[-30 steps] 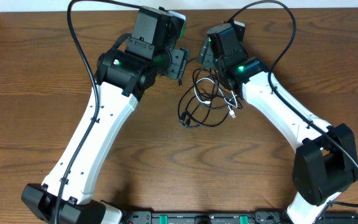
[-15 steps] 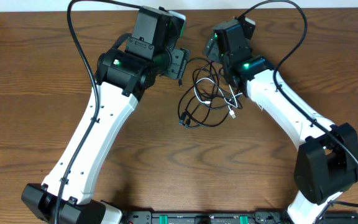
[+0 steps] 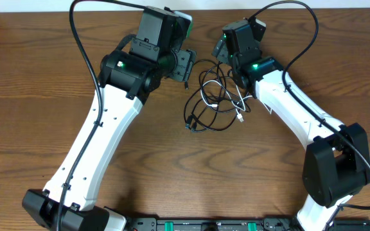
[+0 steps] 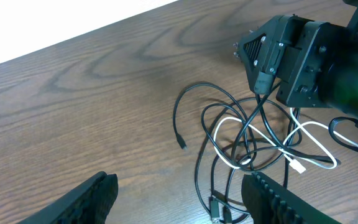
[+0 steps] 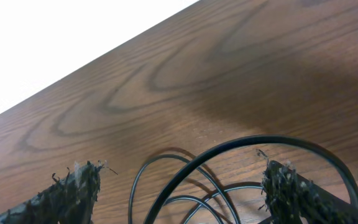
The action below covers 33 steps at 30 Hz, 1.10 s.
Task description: Untangle cables
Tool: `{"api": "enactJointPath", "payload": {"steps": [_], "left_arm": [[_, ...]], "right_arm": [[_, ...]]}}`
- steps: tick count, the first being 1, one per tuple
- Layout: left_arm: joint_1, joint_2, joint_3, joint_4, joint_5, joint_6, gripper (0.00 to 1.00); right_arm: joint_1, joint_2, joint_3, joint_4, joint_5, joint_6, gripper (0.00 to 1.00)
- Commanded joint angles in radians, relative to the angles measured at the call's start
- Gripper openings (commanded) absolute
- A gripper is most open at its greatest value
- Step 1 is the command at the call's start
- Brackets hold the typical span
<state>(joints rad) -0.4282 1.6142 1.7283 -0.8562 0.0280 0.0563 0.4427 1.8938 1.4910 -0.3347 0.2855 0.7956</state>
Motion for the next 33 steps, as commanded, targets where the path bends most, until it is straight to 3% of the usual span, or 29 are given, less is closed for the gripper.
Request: {"api": "enactJointPath", "payload": {"steps": [1, 11, 12, 13, 14, 15, 21, 29, 33], "left_arm": [[0.000, 0.006, -0.010, 0.000, 0.009, -0.004, 0.69], [0.000, 0.006, -0.010, -0.003, 0.009, -0.004, 0.69], [0.000, 0.006, -0.010, -0.003, 0.009, -0.004, 0.69], [0.000, 0.006, -0.010, -0.003, 0.009, -0.004, 0.69], [0.000, 0.006, -0.010, -0.003, 0.009, -0.004, 0.69], [0.000, 0.006, -0.010, -0.003, 0.009, -0.004, 0.69], [0.000, 0.006, -0.010, -0.003, 0.009, -0.003, 0.69], [0.000, 0.006, -0.010, -0.003, 0.009, -0.004, 0.69], [0.000, 0.006, -0.010, -0.003, 0.009, -0.004, 0.69]], "right_arm": [[-0.003, 0.014, 0.001, -0.001, 0.011, 0.012, 0.82], [-0.001, 0.078, 0.001, -0.009, -0.007, 0.012, 0.80], [-0.001, 0.081, 0.001, -0.008, -0.008, 0.012, 0.72], [0.000, 0.083, 0.001, -0.008, -0.007, 0.012, 0.48], [-0.001, 0.083, 0.001, -0.005, -0.008, 0.012, 0.10], [0.000, 0.083, 0.001, -0.002, -0.008, 0.012, 0.03], [-0.003, 0.000, 0.003, 0.067, -0.116, -0.126, 0.01], [0.042, -0.326, 0.171, -0.022, -0.120, -0.539, 0.01], [0.051, -0.433, 0.266, -0.055, -0.124, -0.593, 0.01]]}}
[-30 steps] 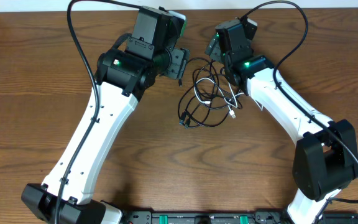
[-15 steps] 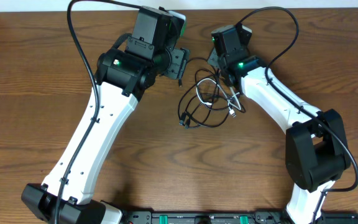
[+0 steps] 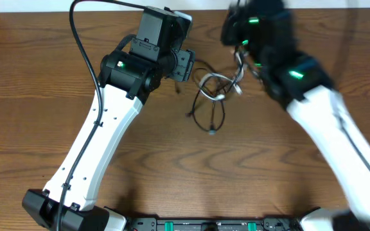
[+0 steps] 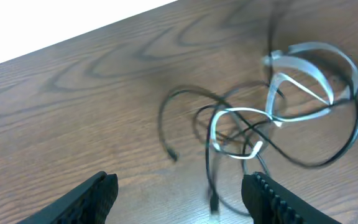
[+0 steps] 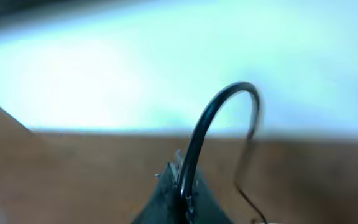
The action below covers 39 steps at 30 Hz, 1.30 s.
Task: Untangle cables
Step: 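Pull the black cable out to the right with the right gripper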
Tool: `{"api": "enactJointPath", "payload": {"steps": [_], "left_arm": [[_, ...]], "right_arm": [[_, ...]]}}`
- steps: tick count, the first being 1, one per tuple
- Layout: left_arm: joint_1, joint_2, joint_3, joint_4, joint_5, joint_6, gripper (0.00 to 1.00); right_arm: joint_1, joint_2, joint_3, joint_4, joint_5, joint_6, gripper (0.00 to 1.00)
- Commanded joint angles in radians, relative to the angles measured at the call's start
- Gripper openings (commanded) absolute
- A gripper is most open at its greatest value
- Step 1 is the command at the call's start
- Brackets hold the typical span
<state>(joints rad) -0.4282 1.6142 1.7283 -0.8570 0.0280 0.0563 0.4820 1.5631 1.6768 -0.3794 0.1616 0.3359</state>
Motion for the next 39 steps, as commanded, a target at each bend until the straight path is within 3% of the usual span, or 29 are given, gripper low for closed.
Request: {"api": "enactJointPath", "payload": {"steps": [1, 7, 16, 23, 30, 39], "left_arm": [[0.000, 0.006, -0.010, -0.003, 0.009, -0.003, 0.69], [0.000, 0.006, -0.010, -0.003, 0.009, -0.004, 0.69], [0.000, 0.006, -0.010, -0.010, 0.009, -0.004, 0.69], [0.000, 0.008, -0.010, -0.006, 0.009, -0.004, 0.69], [0.000, 0.024, -0.010, -0.006, 0.010, -0.004, 0.69], [0.000, 0.026, -0.010, -0.003, 0.009, -0.004, 0.69]], "right_arm": [[0.014, -0.124, 0.102, -0.010, -0.006, -0.138, 0.01], [0.014, -0.206, 0.235, -0.014, -0.049, -0.157, 0.01], [0.008, -0.187, 0.245, -0.111, 0.031, -0.162, 0.01], [-0.017, -0.185, 0.291, 0.025, 0.070, -0.162, 0.01], [-0.017, -0.185, 0.442, -0.006, 0.045, -0.203, 0.01], [-0.017, -0.185, 0.491, -0.010, 0.060, -0.232, 0.01]]}}
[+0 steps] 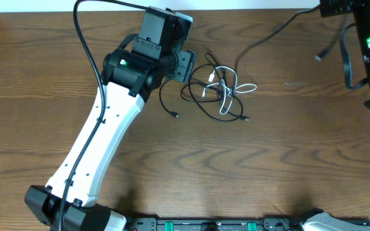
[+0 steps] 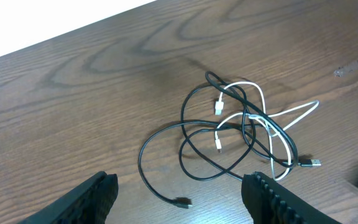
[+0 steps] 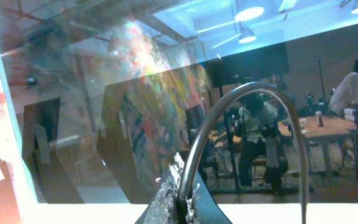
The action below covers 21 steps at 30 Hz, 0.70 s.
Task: Untangle cables
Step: 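Pull the black cable out to the right with the right gripper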
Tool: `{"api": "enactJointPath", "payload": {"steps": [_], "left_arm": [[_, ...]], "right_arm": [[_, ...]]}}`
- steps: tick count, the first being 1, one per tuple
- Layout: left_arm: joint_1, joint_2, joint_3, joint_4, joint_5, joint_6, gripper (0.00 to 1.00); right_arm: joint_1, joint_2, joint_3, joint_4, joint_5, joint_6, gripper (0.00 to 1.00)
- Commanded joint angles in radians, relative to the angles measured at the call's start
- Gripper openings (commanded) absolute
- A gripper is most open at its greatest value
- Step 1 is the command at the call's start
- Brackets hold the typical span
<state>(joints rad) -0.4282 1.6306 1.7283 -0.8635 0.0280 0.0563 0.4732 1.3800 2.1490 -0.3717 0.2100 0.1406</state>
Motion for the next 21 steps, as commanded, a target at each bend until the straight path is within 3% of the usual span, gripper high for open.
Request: {"api": "enactJointPath", "payload": {"steps": [1, 4, 9, 21], "left_arm": [[0.000, 0.010, -0.010, 0.004, 0.009, -0.003, 0.69], [0.000, 0.010, -0.010, 0.002, 0.008, 0.004, 0.69], [0.000, 0.010, -0.010, 0.007, 0.005, 0.004, 0.69], [0.000, 0.010, -0.010, 0.003, 0.005, 0.015, 0.69]], "right_arm": [[-0.008, 0.003, 0.018, -0.039, 0.060, -0.050, 0.01], [-0.018, 0.013, 0.018, -0.077, 0.238, -0.103, 0.01], [-0.099, 0.013, 0.018, -0.218, 0.368, -0.105, 0.01], [-0.429, 0.013, 0.017, -0.500, 0.436, -0.006, 0.01]]}}
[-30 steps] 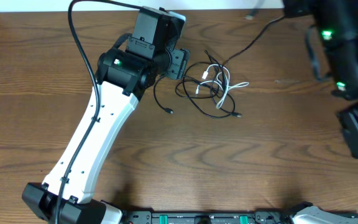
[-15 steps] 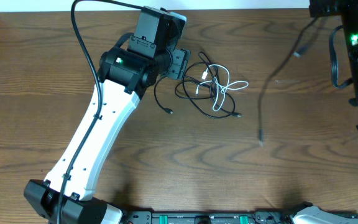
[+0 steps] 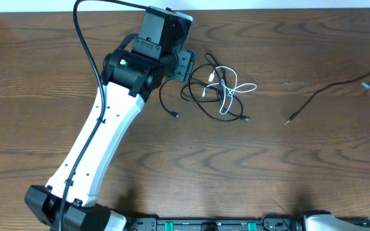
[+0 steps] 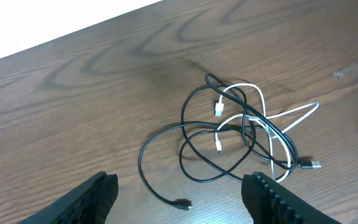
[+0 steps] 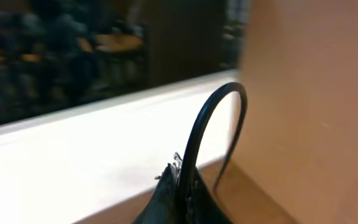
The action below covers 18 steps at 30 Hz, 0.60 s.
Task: Untangle cables
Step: 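Pull the black cable out to the right with the right gripper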
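A knot of black and white cables (image 3: 218, 85) lies on the wooden table, also seen in the left wrist view as the cable knot (image 4: 241, 134). My left gripper (image 3: 184, 65) hovers just left of it, open, with nothing between its fingers (image 4: 98, 194). One black cable is separate from the knot and runs off to the right edge, its free end (image 3: 288, 119) on the table. My right gripper (image 5: 180, 185) is shut on that black cable (image 5: 211, 109), which arches up from its jaws. The right arm is outside the overhead view.
The table's far edge (image 3: 288, 8) runs along the top of the overhead view. A loose black plug end (image 3: 175, 115) sticks out of the knot toward the left arm. A tan panel (image 5: 316, 93) fills the right of the right wrist view.
The black cable, then strung from the knot up to the right arm, now lies apart from the knot at the right. The right arm has left the overhead view. The knot and left arm are unchanged.
My right gripper stood open at the knot's far side, the left open beside it. Then the right was shut on a black cable and the knot had shifted. Later the arm was far right with the cable drawn out, and now that cable is separate from the knot.
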Tool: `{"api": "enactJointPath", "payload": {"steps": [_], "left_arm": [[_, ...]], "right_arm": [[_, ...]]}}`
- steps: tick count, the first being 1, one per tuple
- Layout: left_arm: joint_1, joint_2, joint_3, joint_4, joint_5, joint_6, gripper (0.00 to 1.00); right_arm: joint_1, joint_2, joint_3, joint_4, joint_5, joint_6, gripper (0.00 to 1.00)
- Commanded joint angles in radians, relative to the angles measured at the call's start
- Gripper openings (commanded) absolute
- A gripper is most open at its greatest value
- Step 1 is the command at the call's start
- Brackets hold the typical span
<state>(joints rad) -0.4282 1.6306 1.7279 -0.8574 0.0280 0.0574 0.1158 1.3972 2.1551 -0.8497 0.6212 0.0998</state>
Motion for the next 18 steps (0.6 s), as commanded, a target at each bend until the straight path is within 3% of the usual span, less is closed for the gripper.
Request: {"api": "enactJointPath", "payload": {"steps": [1, 18], "left_arm": [[0.000, 0.010, -0.009, -0.003, 0.005, 0.014, 0.69], [0.000, 0.010, -0.009, -0.021, 0.005, 0.018, 0.69]], "right_arm": [[-0.098, -0.004, 0.011, -0.037, 0.023, 0.035, 0.01], [-0.381, 0.024, 0.008, -0.197, -0.007, 0.089, 0.01]]}}
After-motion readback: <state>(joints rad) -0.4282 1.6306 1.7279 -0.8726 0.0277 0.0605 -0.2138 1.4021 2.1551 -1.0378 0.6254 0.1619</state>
